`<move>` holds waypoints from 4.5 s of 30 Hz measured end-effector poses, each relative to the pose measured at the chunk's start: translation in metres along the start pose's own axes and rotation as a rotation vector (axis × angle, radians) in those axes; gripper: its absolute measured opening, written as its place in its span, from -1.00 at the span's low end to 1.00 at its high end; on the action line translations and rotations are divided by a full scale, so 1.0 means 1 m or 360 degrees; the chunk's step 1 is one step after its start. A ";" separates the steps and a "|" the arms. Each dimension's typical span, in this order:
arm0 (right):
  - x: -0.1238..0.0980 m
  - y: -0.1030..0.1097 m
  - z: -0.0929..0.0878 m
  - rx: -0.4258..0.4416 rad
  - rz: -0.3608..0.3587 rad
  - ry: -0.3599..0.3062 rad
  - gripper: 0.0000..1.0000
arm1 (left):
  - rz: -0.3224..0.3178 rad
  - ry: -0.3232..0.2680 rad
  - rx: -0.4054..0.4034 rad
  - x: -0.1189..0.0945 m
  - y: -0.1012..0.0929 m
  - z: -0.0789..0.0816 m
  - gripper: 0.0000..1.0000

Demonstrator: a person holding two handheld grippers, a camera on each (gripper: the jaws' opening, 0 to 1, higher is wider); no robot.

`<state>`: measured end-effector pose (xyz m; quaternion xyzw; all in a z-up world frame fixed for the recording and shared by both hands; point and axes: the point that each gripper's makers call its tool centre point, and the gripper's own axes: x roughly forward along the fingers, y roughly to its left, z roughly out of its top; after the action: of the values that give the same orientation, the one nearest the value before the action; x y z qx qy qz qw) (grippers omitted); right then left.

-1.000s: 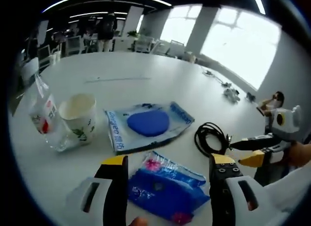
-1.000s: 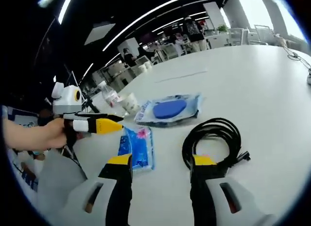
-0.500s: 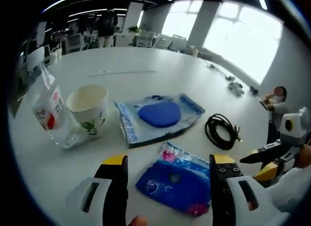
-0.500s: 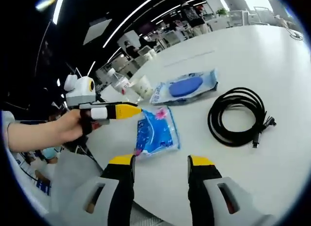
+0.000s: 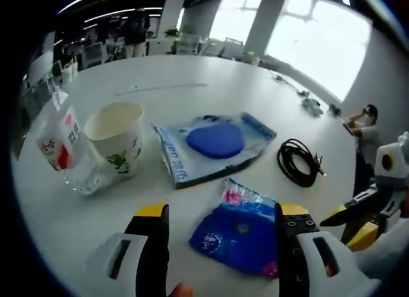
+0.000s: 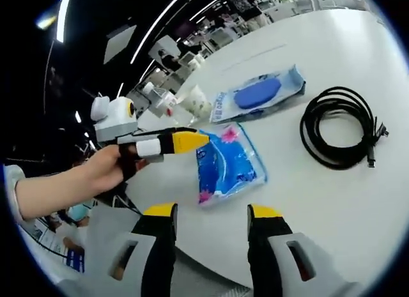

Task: Arrange the tabletop items into an orderly group along one side of the table until the central work area is clear of visible clutter.

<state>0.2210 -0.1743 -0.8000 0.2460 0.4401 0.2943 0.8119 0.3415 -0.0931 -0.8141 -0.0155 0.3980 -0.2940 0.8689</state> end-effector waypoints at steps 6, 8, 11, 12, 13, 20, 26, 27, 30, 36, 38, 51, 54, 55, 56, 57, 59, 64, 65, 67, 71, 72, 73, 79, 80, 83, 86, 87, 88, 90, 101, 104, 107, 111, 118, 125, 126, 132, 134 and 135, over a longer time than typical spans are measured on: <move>0.006 -0.003 -0.003 0.0121 -0.0060 0.0002 -0.23 | -0.0001 0.0015 0.0005 0.003 0.003 -0.002 0.26; 0.008 -0.004 -0.004 0.0167 -0.0070 0.0006 -0.29 | -0.0002 0.0024 0.0024 0.005 0.004 -0.003 0.25; 0.010 -0.008 -0.003 0.0154 -0.0114 0.0001 -0.43 | -0.0013 0.0033 0.0015 0.007 0.005 -0.004 0.23; 0.011 -0.009 -0.003 0.0160 -0.0120 0.0002 -0.43 | -0.0015 0.0034 0.0011 0.008 0.004 -0.005 0.24; 0.013 -0.009 -0.003 0.0213 -0.0116 0.0003 -0.43 | -0.0017 0.0041 0.0020 0.009 0.004 -0.006 0.23; 0.024 -0.004 0.001 0.0299 -0.0115 -0.0006 -0.43 | -0.0031 0.0070 0.0055 0.012 0.002 -0.014 0.14; 0.032 -0.009 0.000 0.0323 -0.0197 0.0024 -0.47 | -0.0039 0.0074 0.0063 0.013 0.002 -0.015 0.03; 0.032 -0.011 0.000 0.0318 -0.0217 0.0026 -0.51 | -0.0036 0.0075 0.0067 0.013 0.002 -0.015 0.01; 0.031 -0.019 0.002 0.0298 -0.0273 0.0011 -0.60 | -0.0032 0.0073 0.0054 0.012 0.004 -0.017 -0.11; 0.029 -0.022 0.009 0.0261 -0.0290 -0.0029 -0.91 | -0.0035 0.0086 0.0042 0.006 0.008 -0.024 -0.58; 0.027 -0.024 0.010 0.0243 -0.0307 -0.0035 -0.98 | -0.0001 0.0075 0.0057 0.001 0.014 -0.025 -0.81; 0.016 -0.022 0.017 0.0140 -0.0233 -0.0027 -1.00 | -0.0055 0.0009 -0.0162 -0.015 0.010 -0.034 -1.00; 0.011 -0.022 0.024 0.0091 -0.0219 -0.0047 -1.00 | -0.0063 -0.0028 -0.0186 -0.020 0.006 -0.030 -1.00; 0.009 -0.022 0.028 0.0074 -0.0214 -0.0056 -1.00 | -0.0072 -0.0040 -0.0195 -0.021 0.005 -0.028 -1.00; 0.007 -0.022 0.030 0.0059 -0.0212 -0.0065 -1.00 | -0.0081 -0.0060 -0.0213 -0.023 0.002 -0.025 -1.00; 0.005 -0.022 0.033 0.0047 -0.0209 -0.0074 -1.00 | -0.0086 -0.0072 -0.0216 -0.025 0.000 -0.023 -1.00; 0.000 -0.025 0.039 0.0043 -0.0203 -0.0085 -1.00 | -0.0097 -0.0096 -0.0226 -0.027 -0.004 -0.018 -1.00; -0.012 -0.034 0.060 0.0047 -0.0208 -0.0161 -1.00 | -0.0132 -0.0127 -0.0252 -0.026 -0.015 -0.010 -1.00; -0.014 -0.036 0.064 0.0045 -0.0208 -0.0170 -1.00 | -0.0135 -0.0133 -0.0253 -0.026 -0.017 -0.009 -1.00; -0.018 -0.039 0.071 0.0029 -0.0214 -0.0186 -1.00 | -0.0152 -0.0144 -0.0270 -0.026 -0.024 -0.004 -1.00; -0.029 -0.048 0.084 0.0015 -0.0223 -0.0227 -1.00 | -0.0194 -0.0171 -0.0271 -0.024 -0.037 0.005 -1.00; -0.033 -0.051 0.089 0.0007 -0.0230 -0.0244 -1.00 | -0.0206 -0.0169 -0.0272 -0.024 -0.041 0.006 -1.00; -0.034 -0.052 0.090 0.0004 -0.0229 -0.0248 -1.00 | -0.0212 -0.0169 -0.0270 -0.023 -0.044 0.007 -1.00; -0.050 -0.064 0.108 -0.0044 -0.0230 -0.0303 -1.00 | -0.0271 -0.0188 -0.0282 -0.017 -0.064 0.013 -1.00; -0.052 -0.063 0.110 -0.0069 -0.0224 -0.0310 -1.00 | -0.0272 -0.0190 -0.0289 -0.016 -0.065 0.013 -1.00; -0.056 -0.065 0.114 -0.0092 -0.0226 -0.0318 -1.00 | -0.0277 -0.0215 -0.0308 -0.013 -0.070 0.017 -1.00; -0.058 -0.069 0.115 -0.0087 -0.0226 -0.0321 -1.00 | -0.0279 -0.0216 -0.0302 -0.012 -0.072 0.021 -1.00; -0.059 -0.069 0.115 -0.0086 -0.0226 -0.0321 -1.00 | -0.0276 -0.0216 -0.0294 -0.012 -0.073 0.022 -1.00; -0.059 -0.070 0.115 -0.0083 -0.0225 -0.0323 -1.00 | -0.0273 -0.0216 -0.0284 -0.011 -0.074 0.023 -1.00; -0.060 -0.071 0.116 -0.0078 -0.0227 -0.0328 -1.00 | -0.0266 -0.0206 -0.0258 -0.011 -0.076 0.026 -1.00; -0.074 -0.087 0.125 -0.0070 -0.0247 -0.0358 -1.00 | -0.0243 -0.0183 -0.0185 -0.001 -0.092 0.040 -1.00; -0.081 -0.092 0.129 -0.0087 -0.0260 -0.0370 -1.00 | -0.0242 -0.0197 -0.0127 0.003 -0.099 0.045 -1.00; -0.086 -0.097 0.133 -0.0085 -0.0270 -0.0385 -1.00 | -0.0246 -0.0209 -0.0098 0.006 -0.104 0.050 -1.00; -0.095 -0.104 0.142 -0.0097 -0.0275 -0.0423 -1.00 | -0.0253 -0.0213 -0.0030 0.012 -0.114 0.059 -1.00; -0.110 -0.118 0.155 -0.0113 -0.0298 -0.0475 -1.00 | -0.0270 -0.0236 0.0102 0.019 -0.132 0.075 -1.00; -0.119 -0.127 0.166 -0.0121 -0.0320 -0.0510 -1.00 | -0.0274 -0.0251 0.0200 0.027 -0.142 0.089 -1.00; -0.120 -0.129 0.168 -0.0114 -0.0319 -0.0515 -1.00 | -0.0279 -0.0249 0.0197 0.029 -0.143 0.091 -1.00; -0.124 -0.139 0.176 -0.0104 -0.0329 -0.0531 -1.00 | -0.0286 -0.0246 0.0216 0.039 -0.148 0.099 -1.00; -0.126 -0.144 0.179 -0.0107 -0.0335 -0.0534 -1.00 | -0.0288 -0.0245 0.0223 0.042 -0.151 0.101 -1.00; -0.127 -0.146 0.180 -0.0105 -0.0336 -0.0535 -1.00 | -0.0291 -0.0243 0.0225 0.045 -0.152 0.102 -1.00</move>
<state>0.3582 -0.3902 -0.7352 0.2174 0.3118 0.1766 0.9079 0.3604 -0.2630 -0.7353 -0.0126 0.3061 -0.3971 0.8651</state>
